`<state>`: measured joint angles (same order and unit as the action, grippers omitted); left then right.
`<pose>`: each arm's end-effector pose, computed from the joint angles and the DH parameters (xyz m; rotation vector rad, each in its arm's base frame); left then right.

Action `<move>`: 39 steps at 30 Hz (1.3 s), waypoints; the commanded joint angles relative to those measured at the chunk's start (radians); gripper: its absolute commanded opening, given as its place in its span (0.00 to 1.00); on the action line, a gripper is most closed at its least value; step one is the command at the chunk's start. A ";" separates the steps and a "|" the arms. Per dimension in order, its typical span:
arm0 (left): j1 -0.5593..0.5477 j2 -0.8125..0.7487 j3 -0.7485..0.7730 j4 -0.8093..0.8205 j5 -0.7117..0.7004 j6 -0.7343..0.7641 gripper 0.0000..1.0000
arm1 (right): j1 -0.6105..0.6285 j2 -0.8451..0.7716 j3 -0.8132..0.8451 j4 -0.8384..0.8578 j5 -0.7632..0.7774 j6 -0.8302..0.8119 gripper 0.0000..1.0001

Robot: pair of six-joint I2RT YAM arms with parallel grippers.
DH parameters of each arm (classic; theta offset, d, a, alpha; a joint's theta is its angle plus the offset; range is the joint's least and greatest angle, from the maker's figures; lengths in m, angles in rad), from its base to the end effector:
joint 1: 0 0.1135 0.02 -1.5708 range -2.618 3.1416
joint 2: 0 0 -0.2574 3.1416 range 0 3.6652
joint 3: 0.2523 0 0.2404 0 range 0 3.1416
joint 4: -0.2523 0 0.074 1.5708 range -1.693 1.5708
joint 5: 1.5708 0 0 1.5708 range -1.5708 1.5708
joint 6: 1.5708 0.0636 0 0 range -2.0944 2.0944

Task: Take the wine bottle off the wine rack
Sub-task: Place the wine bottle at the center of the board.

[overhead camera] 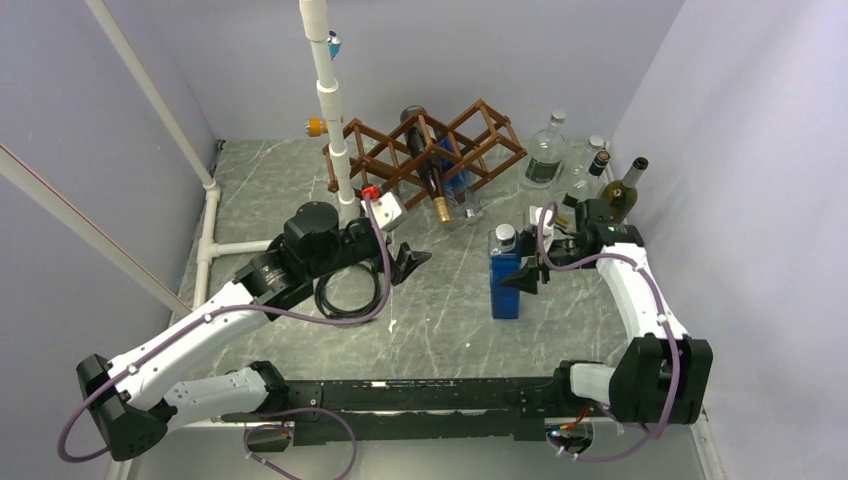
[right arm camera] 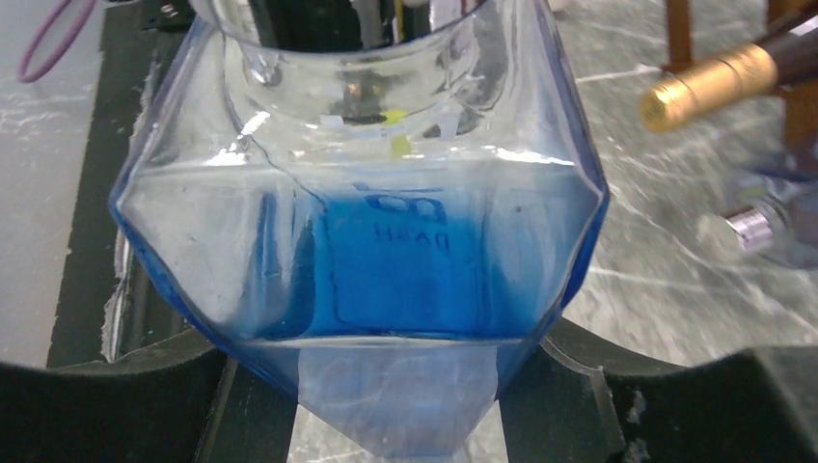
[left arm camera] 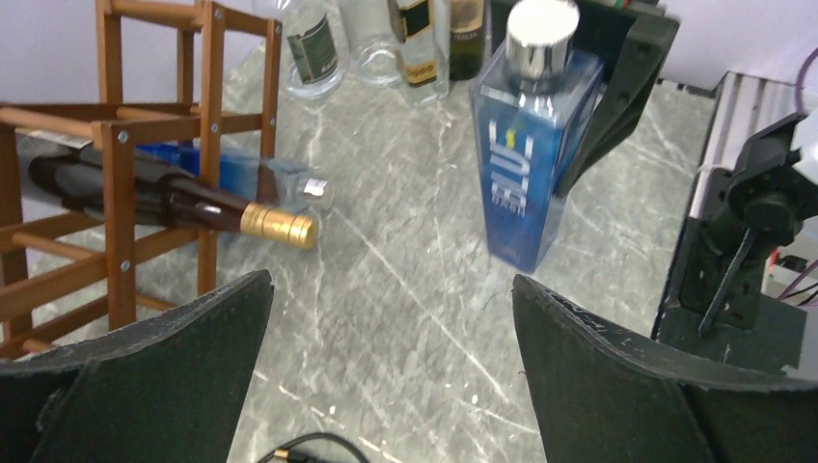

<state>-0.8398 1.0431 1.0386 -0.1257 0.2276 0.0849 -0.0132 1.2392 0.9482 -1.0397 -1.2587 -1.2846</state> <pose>0.1617 -0.2019 0.3772 0.9362 1.4855 -0.7507 0.1994 0.0579 0.2567 -1.3303 1.5067 1.0156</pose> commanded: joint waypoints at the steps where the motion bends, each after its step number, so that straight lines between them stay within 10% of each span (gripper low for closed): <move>1: 0.015 -0.051 -0.035 -0.077 -0.055 0.026 1.00 | -0.078 -0.108 -0.009 0.189 -0.107 0.207 0.00; 24: 0.018 -0.203 -0.224 -0.035 -0.208 0.127 1.00 | -0.147 -0.122 -0.087 1.230 0.333 1.113 0.00; 39: 0.025 -0.207 -0.237 -0.018 -0.225 0.129 1.00 | -0.072 -0.007 -0.174 1.647 0.738 1.202 0.00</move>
<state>-0.8230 0.8421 0.8024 -0.1844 0.0181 0.1989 -0.1066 1.2320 0.7551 0.3073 -0.6415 -0.1207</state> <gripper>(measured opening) 0.995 0.640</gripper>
